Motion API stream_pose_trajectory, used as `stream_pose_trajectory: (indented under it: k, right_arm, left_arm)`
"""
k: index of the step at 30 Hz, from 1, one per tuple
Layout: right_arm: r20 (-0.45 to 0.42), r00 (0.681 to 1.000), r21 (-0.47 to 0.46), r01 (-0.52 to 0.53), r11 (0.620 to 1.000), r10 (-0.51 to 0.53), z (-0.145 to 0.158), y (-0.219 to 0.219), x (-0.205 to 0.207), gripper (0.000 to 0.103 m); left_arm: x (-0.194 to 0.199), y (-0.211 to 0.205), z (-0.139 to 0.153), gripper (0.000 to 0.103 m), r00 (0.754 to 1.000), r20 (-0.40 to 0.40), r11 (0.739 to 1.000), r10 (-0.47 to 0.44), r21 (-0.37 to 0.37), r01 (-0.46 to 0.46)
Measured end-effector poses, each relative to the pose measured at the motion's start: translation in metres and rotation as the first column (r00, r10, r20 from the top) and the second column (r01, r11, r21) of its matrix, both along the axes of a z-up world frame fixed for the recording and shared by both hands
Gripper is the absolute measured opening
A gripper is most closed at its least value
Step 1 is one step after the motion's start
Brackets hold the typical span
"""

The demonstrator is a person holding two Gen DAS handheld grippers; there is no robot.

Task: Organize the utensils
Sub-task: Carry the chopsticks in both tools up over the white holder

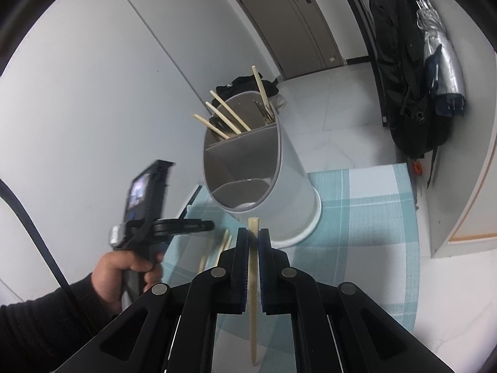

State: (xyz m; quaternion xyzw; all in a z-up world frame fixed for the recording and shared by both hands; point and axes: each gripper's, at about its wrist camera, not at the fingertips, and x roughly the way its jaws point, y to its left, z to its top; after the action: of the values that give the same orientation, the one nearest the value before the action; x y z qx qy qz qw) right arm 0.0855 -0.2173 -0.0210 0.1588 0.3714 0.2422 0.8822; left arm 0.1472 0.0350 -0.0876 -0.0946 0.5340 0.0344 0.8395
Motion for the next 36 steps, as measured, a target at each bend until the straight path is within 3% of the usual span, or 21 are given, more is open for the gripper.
stream_pose_trajectory:
  k: [4,9,18,27,36]
  right_arm:
    - [0.013,1.0,-0.014,-0.003,1.0,0.003,0.001,0.004,-0.004,0.005]
    - [0.045,0.999,-0.043,-0.012,0.999,0.014,0.003,0.014,-0.012,0.005]
    - [0.096,0.995,-0.104,0.032,0.994,-0.022,0.006,0.027,-0.033,0.005]
    - [0.098,0.988,-0.131,0.128,0.983,-0.116,0.008,0.021,-0.044,0.005]
    - [0.15,0.977,-0.132,0.172,0.976,-0.152,0.02,0.018,-0.06,0.005]
  left_arm:
    - [-0.028,0.004,0.032,0.001,0.993,0.116,1.0,0.003,-0.022,0.0]
    - [-0.074,-0.005,0.066,0.001,0.964,0.264,0.998,-0.035,-0.038,0.047]
    - [-0.121,-0.014,0.094,0.001,0.905,0.41,0.992,-0.115,0.005,0.124]
    - [-0.141,-0.019,0.099,0.001,0.91,0.386,0.988,-0.151,0.028,0.152]
    - [-0.156,-0.028,0.109,0.001,0.89,0.403,0.977,-0.212,0.059,0.205]
